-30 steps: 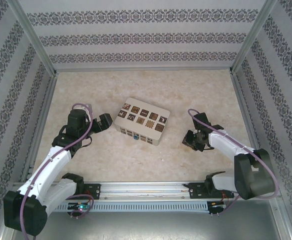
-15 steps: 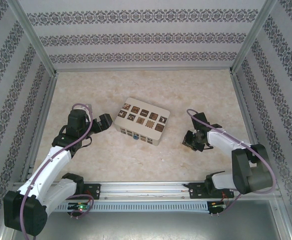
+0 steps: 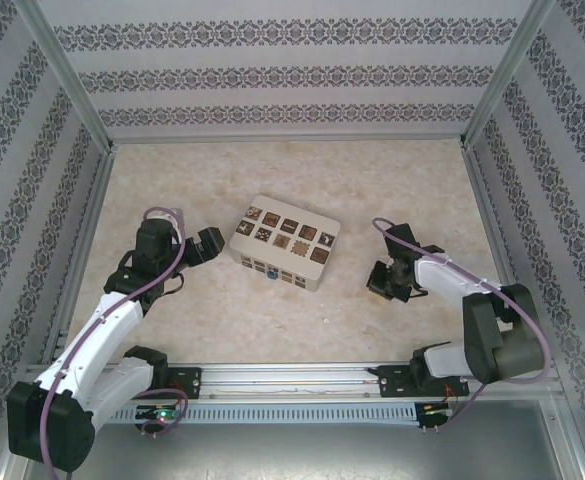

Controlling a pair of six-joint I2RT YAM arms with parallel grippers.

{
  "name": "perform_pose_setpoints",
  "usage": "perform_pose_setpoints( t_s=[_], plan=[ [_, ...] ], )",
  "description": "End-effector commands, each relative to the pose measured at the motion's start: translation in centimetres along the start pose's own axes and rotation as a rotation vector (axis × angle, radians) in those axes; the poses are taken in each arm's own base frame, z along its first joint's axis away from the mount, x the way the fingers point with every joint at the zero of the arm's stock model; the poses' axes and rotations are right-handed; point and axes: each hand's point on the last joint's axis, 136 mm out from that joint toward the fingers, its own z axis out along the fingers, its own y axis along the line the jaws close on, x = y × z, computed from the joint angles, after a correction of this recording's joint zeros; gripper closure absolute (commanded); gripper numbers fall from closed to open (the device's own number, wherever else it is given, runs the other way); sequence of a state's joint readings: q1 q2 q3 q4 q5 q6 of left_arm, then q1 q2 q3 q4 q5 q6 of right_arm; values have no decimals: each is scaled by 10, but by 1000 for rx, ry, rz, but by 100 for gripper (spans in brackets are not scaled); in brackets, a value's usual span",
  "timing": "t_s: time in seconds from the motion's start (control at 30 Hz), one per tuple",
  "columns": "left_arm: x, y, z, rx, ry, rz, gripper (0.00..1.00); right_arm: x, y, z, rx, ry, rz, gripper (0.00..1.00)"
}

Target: Unlock a padlock with a key

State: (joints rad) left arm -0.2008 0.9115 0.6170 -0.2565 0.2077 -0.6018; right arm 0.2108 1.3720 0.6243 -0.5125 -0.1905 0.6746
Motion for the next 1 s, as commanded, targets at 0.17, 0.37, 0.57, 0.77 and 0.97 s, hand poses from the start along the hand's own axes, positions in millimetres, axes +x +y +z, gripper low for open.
perform_pose_setpoints(
  t_s=[0.17,0.37,0.57,0.77,0.97],
  plan=[
    [-5,1,-8,-14,-5,29,1,-26,25,-17,-107,-112,-83,100],
    [-8,-3,-10,-2,-10,32,1,-26,31,-30,-134,-134,-104,100],
    [-8,-10,-12,27,-1,24,1,-25,27,-31,-108,-125,-112,94],
    [-5,-9,-12,29,1,13,1,-26,25,-25,-47,-66,-144,80],
    [-3,-5,-13,20,-1,6,1,-30,19,-19,49,-37,-190,78]
  ],
)
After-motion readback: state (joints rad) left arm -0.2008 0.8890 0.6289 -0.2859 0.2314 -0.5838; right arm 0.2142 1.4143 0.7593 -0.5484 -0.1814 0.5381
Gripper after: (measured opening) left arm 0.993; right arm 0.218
